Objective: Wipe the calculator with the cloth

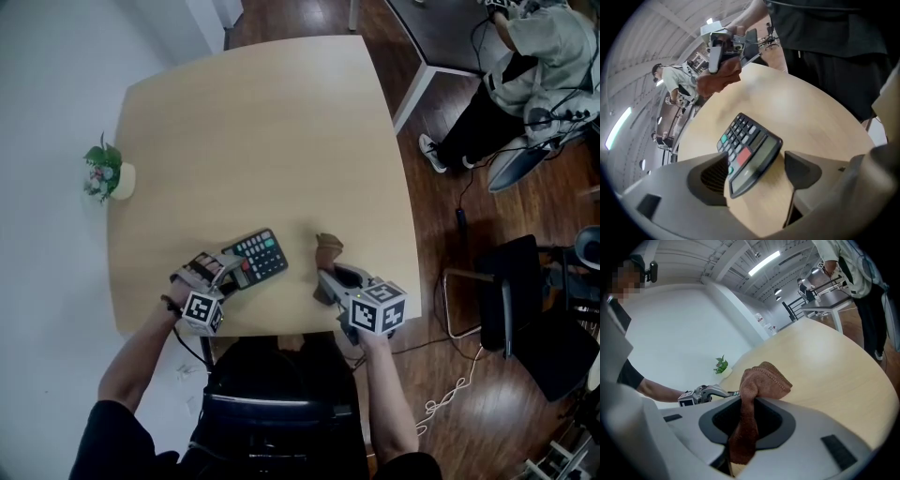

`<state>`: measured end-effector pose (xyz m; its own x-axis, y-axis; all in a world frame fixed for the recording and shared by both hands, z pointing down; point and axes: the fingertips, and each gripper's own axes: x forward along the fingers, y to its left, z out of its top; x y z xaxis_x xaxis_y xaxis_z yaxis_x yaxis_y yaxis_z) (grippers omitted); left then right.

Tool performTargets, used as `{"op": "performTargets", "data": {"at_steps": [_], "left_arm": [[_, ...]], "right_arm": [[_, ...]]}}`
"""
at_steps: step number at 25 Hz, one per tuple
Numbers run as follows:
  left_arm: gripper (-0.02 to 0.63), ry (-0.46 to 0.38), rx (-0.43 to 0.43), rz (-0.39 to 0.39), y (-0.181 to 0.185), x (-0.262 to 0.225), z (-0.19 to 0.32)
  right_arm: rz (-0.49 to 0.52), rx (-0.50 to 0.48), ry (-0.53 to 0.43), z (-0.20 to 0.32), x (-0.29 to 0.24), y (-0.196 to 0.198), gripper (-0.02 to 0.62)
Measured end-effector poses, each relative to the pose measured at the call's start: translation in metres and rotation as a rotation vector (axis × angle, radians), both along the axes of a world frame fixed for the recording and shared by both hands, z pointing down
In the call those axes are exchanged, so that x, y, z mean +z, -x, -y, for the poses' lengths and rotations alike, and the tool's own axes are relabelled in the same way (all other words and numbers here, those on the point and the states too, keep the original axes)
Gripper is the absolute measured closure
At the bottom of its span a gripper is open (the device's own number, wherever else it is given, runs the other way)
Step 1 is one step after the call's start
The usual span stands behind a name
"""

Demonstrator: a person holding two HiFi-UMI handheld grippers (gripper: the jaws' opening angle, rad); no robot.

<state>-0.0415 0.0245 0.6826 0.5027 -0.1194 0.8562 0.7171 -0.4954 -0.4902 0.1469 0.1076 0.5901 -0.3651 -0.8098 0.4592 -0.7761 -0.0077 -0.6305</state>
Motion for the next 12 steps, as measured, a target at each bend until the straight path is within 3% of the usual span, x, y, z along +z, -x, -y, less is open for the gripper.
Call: {"op": "performTargets", "data": {"at_steps": [2, 4, 6, 7, 9, 12], "left_arm": [[0.347, 0.005, 0.017, 0.033, -0.007, 0.010, 0.000], [0.395, 0.069, -0.019, 0.021, -0.016, 0.006, -0.006], [0.438, 0.182, -0.127, -0.033, -0.028, -0.012, -0.010], [0.464, 0.273, -0.221, -0.075, -0.035, -0.026, -0.009], [0.518, 0.546, -0.488, -0.187, -0.049, -0.058, 0.004], [0.546, 1.094, -0.887, -0.378, -0.060, -0.100, 0.038]], "right_arm": [[-0.002, 0.008, -0.001, 0.001, -0.001, 0.001, 0.514], [-0.005, 0.023, -0.008, 0.001, -0.005, -0.001, 0.513], [-0.009, 0.040, -0.015, 0.000, -0.009, -0.008, 0.514], [-0.010, 0.048, -0.019, -0.001, -0.010, -0.011, 0.514], [-0.004, 0.061, -0.031, -0.001, -0.015, -0.015, 0.514], [0.018, 0.068, -0.070, 0.005, -0.023, -0.013, 0.514]]}}
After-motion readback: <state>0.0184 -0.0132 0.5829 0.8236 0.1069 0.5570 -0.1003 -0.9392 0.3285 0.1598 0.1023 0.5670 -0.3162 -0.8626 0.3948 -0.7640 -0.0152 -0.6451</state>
